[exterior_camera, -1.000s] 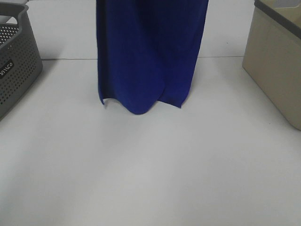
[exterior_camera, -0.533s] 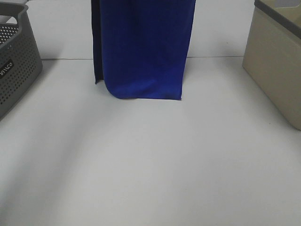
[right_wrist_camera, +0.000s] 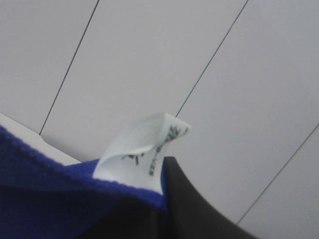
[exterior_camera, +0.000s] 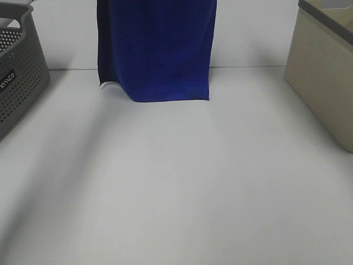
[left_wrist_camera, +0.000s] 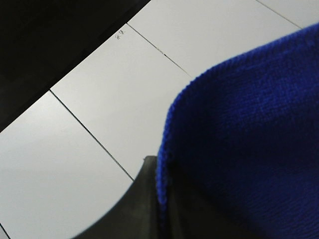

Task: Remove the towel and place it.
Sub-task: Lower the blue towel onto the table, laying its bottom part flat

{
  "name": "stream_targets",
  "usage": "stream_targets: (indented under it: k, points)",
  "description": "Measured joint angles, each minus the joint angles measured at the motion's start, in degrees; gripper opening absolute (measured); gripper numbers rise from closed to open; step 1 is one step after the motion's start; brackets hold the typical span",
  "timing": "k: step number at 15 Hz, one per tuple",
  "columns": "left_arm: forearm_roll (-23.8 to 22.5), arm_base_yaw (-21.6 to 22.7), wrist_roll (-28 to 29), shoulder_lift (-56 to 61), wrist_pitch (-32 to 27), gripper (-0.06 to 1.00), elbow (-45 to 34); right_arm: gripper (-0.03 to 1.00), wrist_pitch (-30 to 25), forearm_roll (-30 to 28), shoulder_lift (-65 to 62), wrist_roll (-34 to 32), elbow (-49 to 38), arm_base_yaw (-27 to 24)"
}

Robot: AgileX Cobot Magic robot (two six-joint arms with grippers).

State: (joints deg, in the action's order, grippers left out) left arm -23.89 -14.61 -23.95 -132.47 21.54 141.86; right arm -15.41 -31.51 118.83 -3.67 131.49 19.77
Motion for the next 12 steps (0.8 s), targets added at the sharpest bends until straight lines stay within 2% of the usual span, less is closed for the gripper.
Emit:
stream_targets:
  k: [7,8,9,12]
  points:
    - [0.0,2.3,0.0,-2.3,0.8,0.0,1.3,0.02,6.6,-0.6,2.6,-1.4,0.5,-2.0]
    - [0.0,2.5,0.0,-2.4,1.1,0.0,1.3,0.02,8.8,-0.6,2.8,-1.4,0.5,-2.3]
    - [0.0,2.5,-0.7,-2.6,2.1,0.0,1.3,0.02,14.3,-0.5,3.1,-1.7,0.5,-3.0]
    - [0.0,2.6,-2.8,-2.6,3.6,0.0,2.3,0.02,18.7,-0.5,3.1,-2.0,0.5,-3.3]
